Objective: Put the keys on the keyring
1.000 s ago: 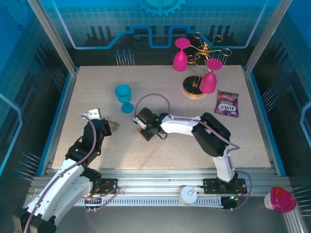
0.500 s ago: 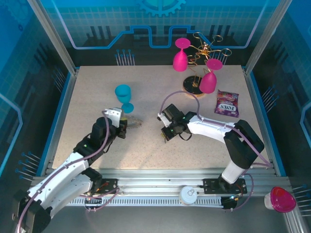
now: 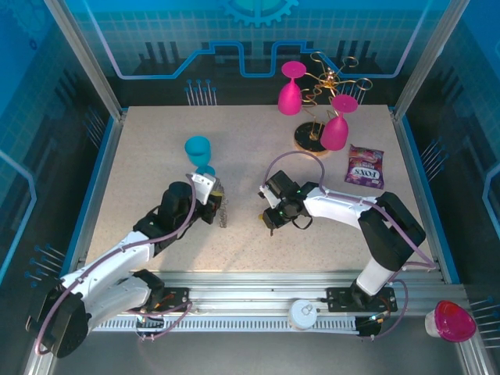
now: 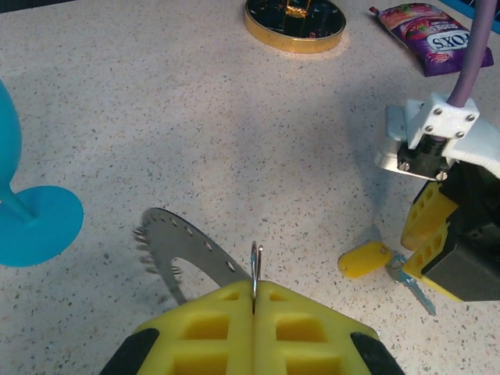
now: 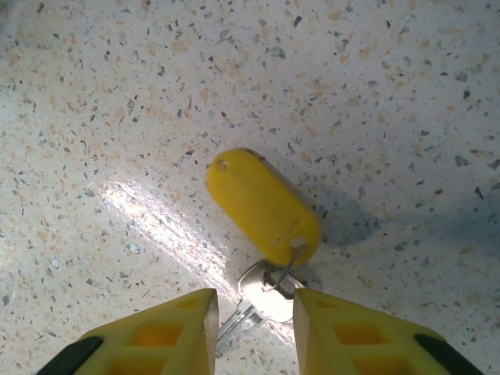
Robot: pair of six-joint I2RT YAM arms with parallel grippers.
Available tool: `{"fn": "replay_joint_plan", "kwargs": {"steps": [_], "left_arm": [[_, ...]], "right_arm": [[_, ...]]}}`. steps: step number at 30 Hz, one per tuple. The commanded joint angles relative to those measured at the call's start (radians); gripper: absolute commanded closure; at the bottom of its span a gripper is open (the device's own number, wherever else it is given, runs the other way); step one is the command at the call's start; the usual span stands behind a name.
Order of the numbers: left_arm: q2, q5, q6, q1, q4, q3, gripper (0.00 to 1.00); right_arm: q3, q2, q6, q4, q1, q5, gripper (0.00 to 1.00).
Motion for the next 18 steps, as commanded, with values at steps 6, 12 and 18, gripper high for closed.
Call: {"fn": "replay_joint_plan", "kwargs": {"steps": [6, 12, 18], "left_arm": [[-0.001, 0.036, 0.028, -0.008, 0.068, 0.026, 1.00], [0.002, 0.037, 0.034, -0.008, 0.068, 0.026, 1.00], [0.003, 0.043, 0.034, -0.007, 0.066, 0.027, 1.00]], "right_arm": [[0.005, -0.014, -0.001, -0.035, -0.037, 0.004, 0.66], [0.033, 0.034, 0.008, -0.038, -0.037, -0.033, 0.66], [0.049, 0.066, 0.018, -0.033, -0.038, -0.044, 0.72]]}}
